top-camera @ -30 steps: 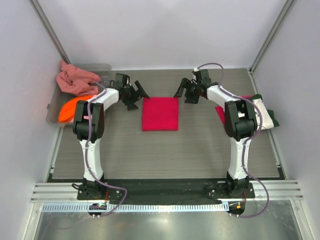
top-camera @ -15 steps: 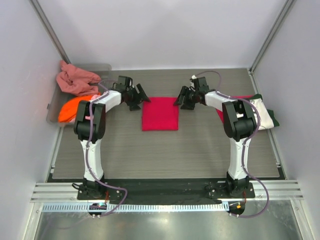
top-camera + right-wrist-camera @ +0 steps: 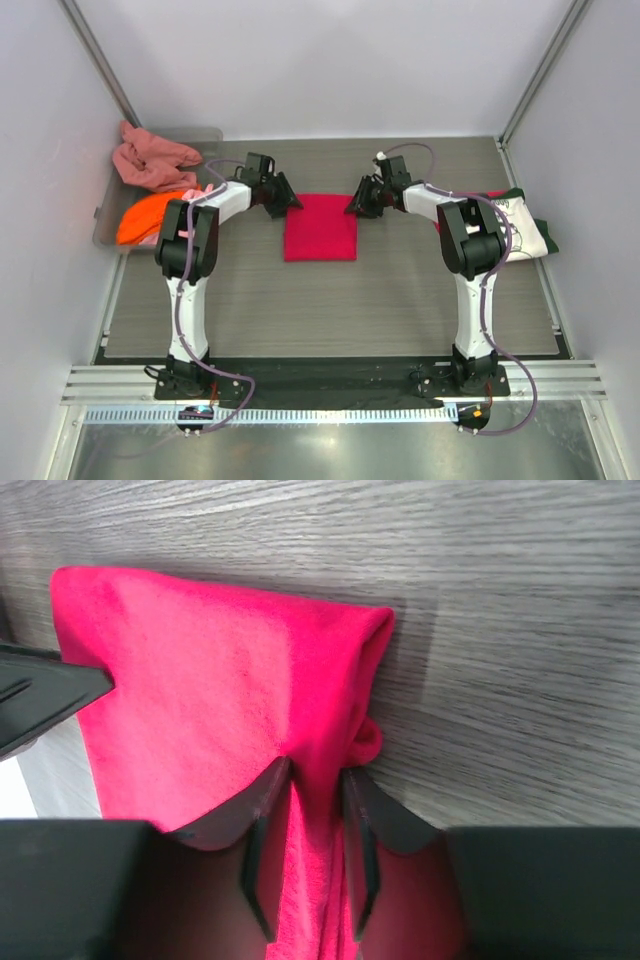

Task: Fold and stack the t-shirts
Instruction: Neatly place the folded tshirt to the corner

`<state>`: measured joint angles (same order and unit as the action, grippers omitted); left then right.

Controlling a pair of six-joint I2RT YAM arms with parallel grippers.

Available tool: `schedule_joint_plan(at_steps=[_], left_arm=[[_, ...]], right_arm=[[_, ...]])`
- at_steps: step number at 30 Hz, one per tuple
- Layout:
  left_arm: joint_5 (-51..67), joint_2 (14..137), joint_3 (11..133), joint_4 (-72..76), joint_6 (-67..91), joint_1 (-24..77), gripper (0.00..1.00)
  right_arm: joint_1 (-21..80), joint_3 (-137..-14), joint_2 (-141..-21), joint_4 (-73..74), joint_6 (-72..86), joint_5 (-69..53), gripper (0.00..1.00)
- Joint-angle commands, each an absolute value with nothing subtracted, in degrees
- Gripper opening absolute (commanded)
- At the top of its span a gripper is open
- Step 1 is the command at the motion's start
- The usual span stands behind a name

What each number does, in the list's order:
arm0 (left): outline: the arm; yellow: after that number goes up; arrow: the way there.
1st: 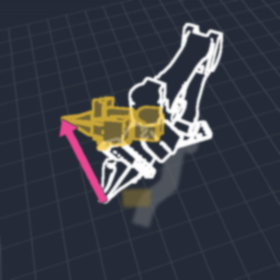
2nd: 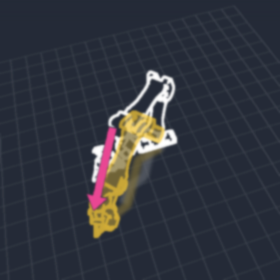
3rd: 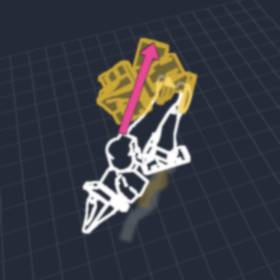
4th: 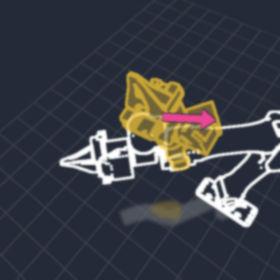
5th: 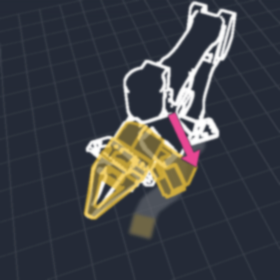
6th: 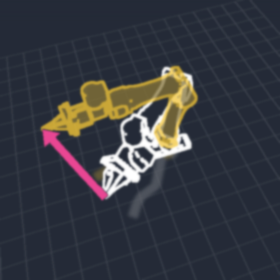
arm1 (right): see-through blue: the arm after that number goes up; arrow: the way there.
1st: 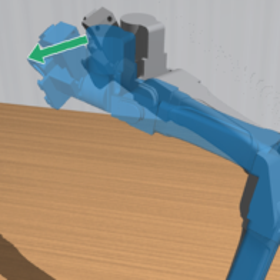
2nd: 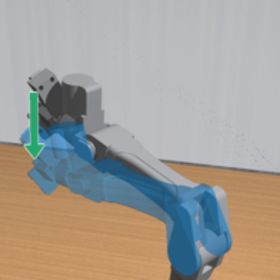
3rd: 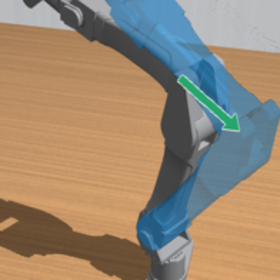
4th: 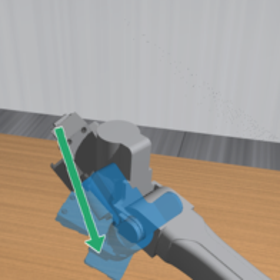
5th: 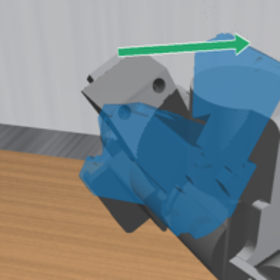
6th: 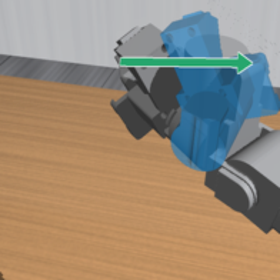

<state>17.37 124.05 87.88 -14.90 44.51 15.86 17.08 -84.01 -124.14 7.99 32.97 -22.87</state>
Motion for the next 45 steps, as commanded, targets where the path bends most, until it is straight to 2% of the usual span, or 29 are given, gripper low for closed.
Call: schedule_joint_plan(at_steps=[1, 2, 5, 10, 13, 17, 21, 22, 23, 26, 37, 40, 45], left_arm=[[14.7, 127.0, 87.8, -16.3, 43.5, 16.7, 0.45], [14.3, 126.9, 87.7, -16.3, 43.3, 16.7, 0.40], [13.8, 126.7, 87.3, -16.0, 43.0, 16.8, 0.34], [13.4, 126.0, 86.7, -15.5, 42.9, 16.7, 0.33], [13.4, 125.6, 86.4, -14.5, 42.7, 16.8, 0.33], [13.9, 124.9, 86.5, -14.5, 42.3, 16.8, 0.30], [14.9, 123.7, 86.1, -14.5, 41.8, 16.9, 0.28], [14.9, 123.4, 86.0, -14.4, 41.7, 16.9, 0.28], [14.9, 123.1, 86.0, -14.5, 41.6, 16.8, 0.28], [14.4, 122.4, 85.6, -15.0, 40.7, 16.8, 0.27], [15.2, 122.3, 85.7, -15.8, 40.5, 16.8, 0.27], [15.2, 122.3, 85.5, -15.9, 40.5, 16.7, 0.27], [15.2, 122.5, 85.4, -16.1, 40.3, 16.8, 0.26]], right_arm=[[17.4, -84.9, -124.4, 9.2, 31.6, -19.3, 0.35], [17.3, -84.5, -123.8, 9.8, 31.4, -18.0, 0.45], [17.2, -82.1, -119.8, 10.9, 30.3, -14.4, 0.65], [15.4, -75.9, -107.4, 11.7, 27.3, -1.4, 0.71], [15.1, -76.3, -103.7, 17.7, 25.3, 13.4, 0.71], [15.0, -83.5, -106.9, 29.3, 21.5, 31.6, 0.67], [15.1, -88.4, -111.3, 35.0, 17.9, 41.5, 0.64], [15.1, -89.6, -112.3, 36.1, 17.7, 43.1, 0.62], [15.0, -92.0, -113.4, 38.3, 17.3, 45.2, 0.55], [15.6, -95.3, -117.4, 43.4, 16.6, 48.0, 0.48], [18.5, -89.6, -119.6, 46.4, 17.0, 53.4, 0.51], [18.3, -90.6, -122.3, 46.5, 16.7, 51.8, 0.52], [17.4, -93.2, -128.7, 48.0, 17.7, 53.4, 0.47]])
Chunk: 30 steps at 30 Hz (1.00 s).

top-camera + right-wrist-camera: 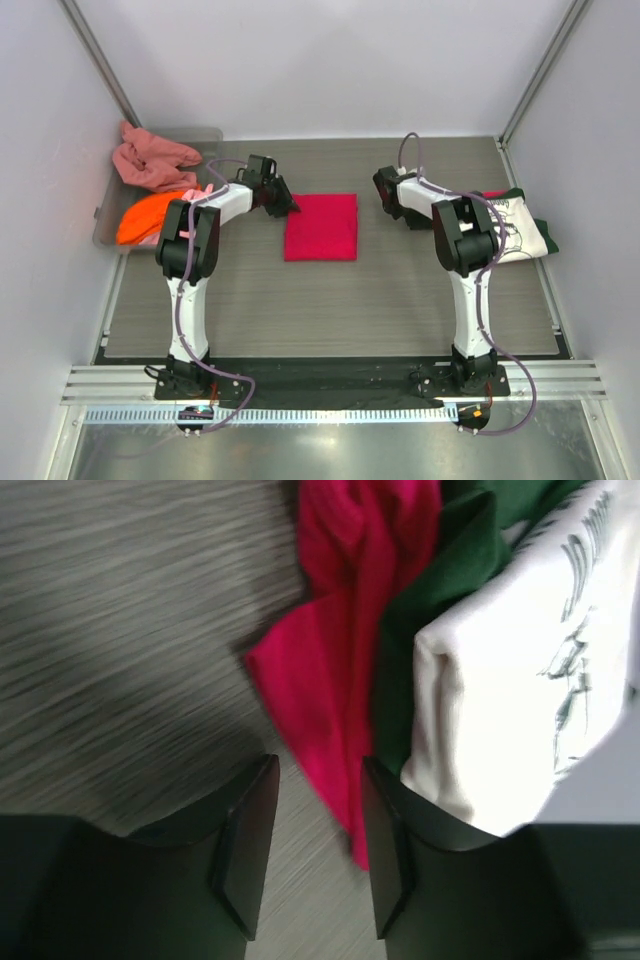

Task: Fold and stack the t-shirts
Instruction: Neatly place the folded tshirt to the corner

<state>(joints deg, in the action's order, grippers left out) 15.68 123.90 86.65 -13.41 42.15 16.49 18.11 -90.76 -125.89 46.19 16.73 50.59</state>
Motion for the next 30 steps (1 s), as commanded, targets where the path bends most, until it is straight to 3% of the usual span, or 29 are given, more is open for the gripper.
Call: schedule_joint_plan(at_steps=[1, 5, 9, 10, 11, 21, 30], left_arm=[[15.2, 122.5, 85.3, -16.1, 40.3, 16.8, 0.25], [15.1, 122.3, 85.4, -16.3, 40.2, 16.7, 0.25], [15.1, 122.1, 85.2, -16.3, 40.2, 16.8, 0.23], [15.0, 122.0, 85.1, -16.0, 40.2, 16.8, 0.23], [14.9, 121.8, 85.0, -15.8, 40.2, 16.7, 0.23], [15.3, 121.0, 83.9, -15.6, 40.0, 14.9, 0.13], [14.9, 120.4, 82.5, -14.7, 39.7, 13.8, 0.08]], right_arm=[[17.1, -93.9, -129.3, 48.7, 17.8, 52.9, 0.44], [16.0, -94.8, -131.4, 49.8, 18.9, 53.4, 0.43], [15.3, -95.7, -132.5, 51.1, 20.3, 53.6, 0.19], [15.5, -95.7, -132.1, 50.9, 20.3, 53.2, 0.05], [15.6, -95.8, -131.8, 51.0, 20.3, 53.1, 0.01], [23.6, -94.3, -124.9, 47.7, 22.2, 40.2, 0.01], [30.8, -106.5, -126.8, 49.6, 24.7, 33.7, 0.03]])
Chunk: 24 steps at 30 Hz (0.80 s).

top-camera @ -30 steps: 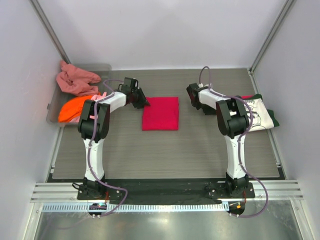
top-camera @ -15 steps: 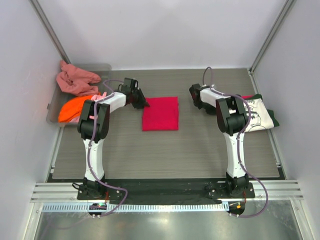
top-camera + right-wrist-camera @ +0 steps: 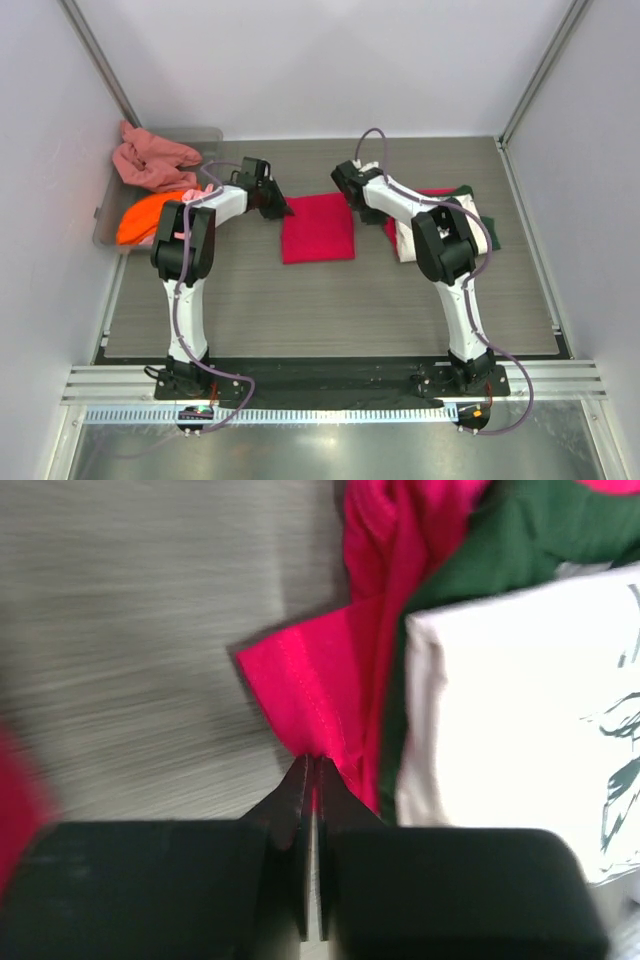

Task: Fold and stack the t-shirts
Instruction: Neatly place the folded tshirt to the corner

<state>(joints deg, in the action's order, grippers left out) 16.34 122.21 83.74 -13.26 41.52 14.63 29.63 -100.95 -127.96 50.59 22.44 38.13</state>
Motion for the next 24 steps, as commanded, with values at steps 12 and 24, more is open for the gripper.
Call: schedule_joint_plan(at_steps=[12, 24], left_arm=[[14.9, 120.6, 82.1, -14.4, 40.3, 13.4, 0.16], [11.0, 117.3, 78.3, -11.8, 40.7, 13.4, 0.59]], right_arm=[[30.1, -103.5, -120.3, 41.5, 24.1, 22.3, 0.66], [25.0, -94.1, -118.0, 25.5, 28.0, 6.2, 0.68]])
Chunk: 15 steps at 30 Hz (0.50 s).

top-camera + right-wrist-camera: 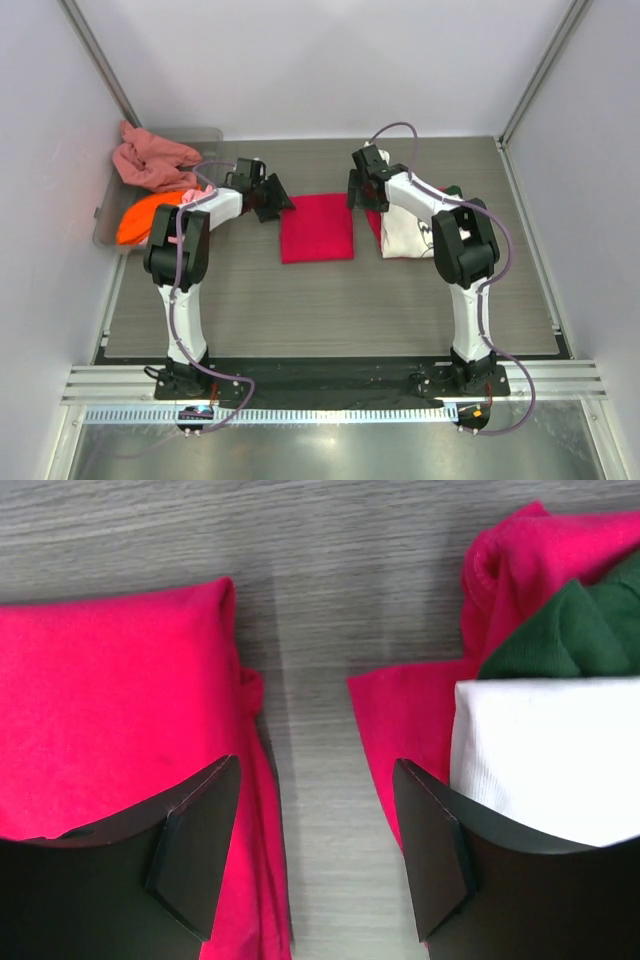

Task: Fold and stack the t-shirts
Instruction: Neatly place the folded tshirt to the corner

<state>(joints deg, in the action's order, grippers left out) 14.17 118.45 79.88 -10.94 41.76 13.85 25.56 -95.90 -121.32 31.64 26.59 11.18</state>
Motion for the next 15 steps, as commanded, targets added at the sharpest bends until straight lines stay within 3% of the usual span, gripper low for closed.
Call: schedule_joint_plan(at_steps=[1, 10, 15], left_arm=[[11.2, 117.6, 78.4, -11.9, 40.7, 13.4, 0.59], [12.3, 119.8, 79.6, -11.8, 41.5, 13.5, 0.52], [12.7, 121.0, 81.0, -12.1, 41.6, 13.7, 0.48]], right_arm=[[24.8, -93.2, -117.9, 24.0, 28.6, 6.0, 0.68], [22.9, -87.5, -119.2, 12.4, 32.8, -7.3, 0.69], [22.3, -86.3, -122.4, 10.5, 34.5, -8.8, 0.65]])
